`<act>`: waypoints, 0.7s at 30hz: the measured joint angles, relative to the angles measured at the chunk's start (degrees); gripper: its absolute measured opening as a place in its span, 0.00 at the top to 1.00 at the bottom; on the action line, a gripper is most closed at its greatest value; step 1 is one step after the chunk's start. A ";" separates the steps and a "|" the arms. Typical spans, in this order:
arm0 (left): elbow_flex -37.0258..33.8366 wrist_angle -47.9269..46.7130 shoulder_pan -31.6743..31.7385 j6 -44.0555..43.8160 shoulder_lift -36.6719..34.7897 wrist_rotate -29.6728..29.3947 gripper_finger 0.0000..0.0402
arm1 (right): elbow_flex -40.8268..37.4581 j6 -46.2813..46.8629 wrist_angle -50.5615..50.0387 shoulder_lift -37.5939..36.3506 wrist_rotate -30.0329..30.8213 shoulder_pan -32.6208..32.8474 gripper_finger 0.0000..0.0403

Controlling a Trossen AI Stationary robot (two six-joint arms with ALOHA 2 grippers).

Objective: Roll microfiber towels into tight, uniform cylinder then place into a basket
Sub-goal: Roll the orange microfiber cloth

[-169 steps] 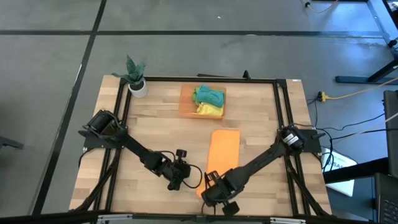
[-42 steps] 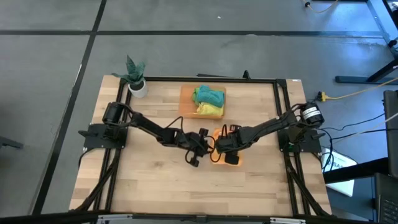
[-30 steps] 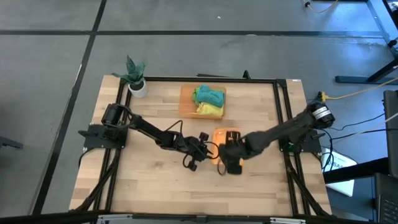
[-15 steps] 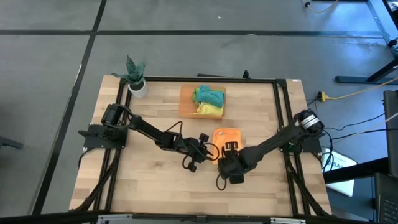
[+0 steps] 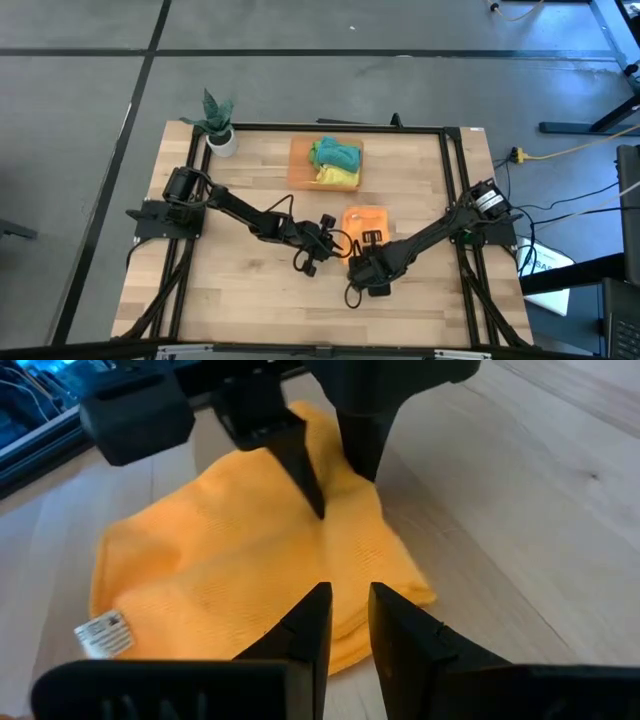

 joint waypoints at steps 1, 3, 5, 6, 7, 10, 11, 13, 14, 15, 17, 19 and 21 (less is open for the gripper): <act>0.00 0.00 0.00 0.00 0.00 0.00 0.85 | -0.02 0.59 0.04 0.02 -0.19 -0.11 0.70; 0.00 0.00 0.00 0.00 0.00 0.00 0.85 | -0.02 1.04 0.21 0.04 -1.70 -0.54 0.81; 0.00 -0.04 0.00 0.00 0.00 0.00 0.85 | -0.01 0.93 0.26 0.04 -4.11 -1.43 0.93; 0.00 -0.18 0.00 0.00 0.00 0.00 0.85 | -0.02 0.69 0.34 0.01 -5.49 -1.89 0.96; 0.00 -0.34 0.00 0.00 0.00 -0.02 0.85 | -0.02 0.22 0.41 -0.10 -6.79 -2.34 0.96; 0.00 -0.89 -0.17 -0.02 0.00 -0.02 0.85 | 0.44 -2.41 0.31 -0.15 -10.60 -3.72 0.96; 0.00 -1.02 -0.31 -0.02 0.00 -0.05 0.85 | 0.78 -4.04 0.07 -0.11 -12.10 -4.21 0.96; 0.00 -1.17 -0.83 0.00 0.00 -0.21 0.85 | 1.57 -8.16 0.04 0.04 -14.93 -5.04 0.97; 0.00 -1.29 -1.19 0.00 -0.01 -0.36 0.85 | 2.08 -10.08 0.53 0.16 -16.61 -5.46 0.98; 0.00 -1.66 -1.66 0.00 -0.09 -1.25 0.85 | 2.43 -12.08 0.82 0.25 -18.54 -5.96 0.98; 0.00 -4.25 -2.71 0.00 -0.89 -4.42 0.85 | 2.67 -15.25 0.81 0.00 -22.13 -7.14 0.98; 0.04 -7.69 -3.83 0.00 -2.15 -8.12 0.85 | 2.75 -16.93 0.89 -0.93 -25.05 -8.67 0.98; 0.04 -11.43 -4.98 -0.04 -3.84 -10.62 0.85 | 2.83 -17.25 0.90 -2.19 -26.34 -10.15 0.98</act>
